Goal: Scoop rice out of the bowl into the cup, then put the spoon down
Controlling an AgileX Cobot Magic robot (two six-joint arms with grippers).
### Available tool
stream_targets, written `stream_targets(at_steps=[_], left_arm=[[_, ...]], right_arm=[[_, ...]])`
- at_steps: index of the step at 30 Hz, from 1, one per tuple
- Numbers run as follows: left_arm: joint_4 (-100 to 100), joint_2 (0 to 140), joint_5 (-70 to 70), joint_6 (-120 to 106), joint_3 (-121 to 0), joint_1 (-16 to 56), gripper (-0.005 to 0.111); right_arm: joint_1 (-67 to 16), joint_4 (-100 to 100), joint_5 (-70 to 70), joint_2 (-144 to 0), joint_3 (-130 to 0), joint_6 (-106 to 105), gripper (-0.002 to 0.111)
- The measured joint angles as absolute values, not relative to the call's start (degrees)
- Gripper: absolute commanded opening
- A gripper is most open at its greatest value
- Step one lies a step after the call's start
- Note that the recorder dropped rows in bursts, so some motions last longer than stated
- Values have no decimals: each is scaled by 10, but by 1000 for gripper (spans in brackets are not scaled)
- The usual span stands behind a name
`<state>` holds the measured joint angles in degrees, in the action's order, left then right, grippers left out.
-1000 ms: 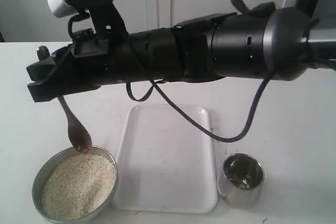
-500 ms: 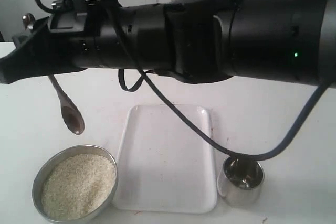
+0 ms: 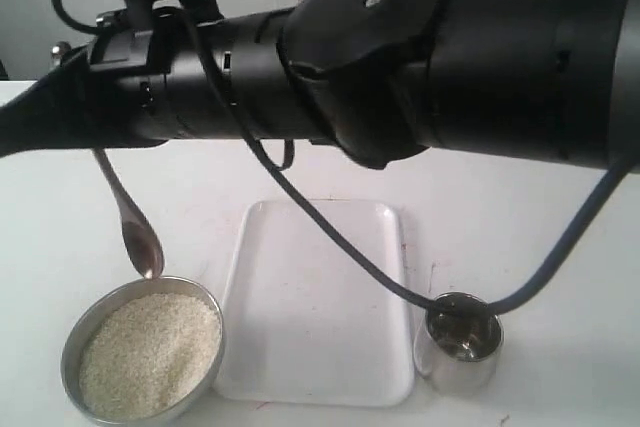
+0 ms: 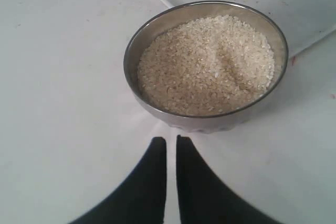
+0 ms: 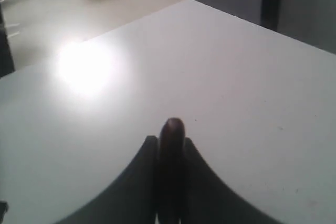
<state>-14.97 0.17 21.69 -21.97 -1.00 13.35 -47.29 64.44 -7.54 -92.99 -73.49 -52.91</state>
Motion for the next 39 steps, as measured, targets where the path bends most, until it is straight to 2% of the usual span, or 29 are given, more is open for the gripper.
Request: stream_targets(at_steps=[6, 10, 15, 19, 29, 39], left_arm=[[-150, 2, 217, -220, -10, 133, 14], [-150, 2, 217, -220, -10, 133, 14], [-150, 2, 217, -220, -10, 133, 14], [-150, 2, 217, -220, -10, 133, 14], [-150, 2, 217, -220, -10, 133, 14], [-150, 2, 217, -220, -10, 133, 14]], right_arm=[[-473, 218, -22, -930, -732, 60, 0], [-473, 50, 120, -930, -661, 332, 0], [-473, -67, 278, -934, -603, 439, 0], [-474, -114, 291, -947, -596, 458, 0], [-474, -124, 222, -956, -594, 370, 0], [-474, -29, 393, -974, -506, 349, 0]])
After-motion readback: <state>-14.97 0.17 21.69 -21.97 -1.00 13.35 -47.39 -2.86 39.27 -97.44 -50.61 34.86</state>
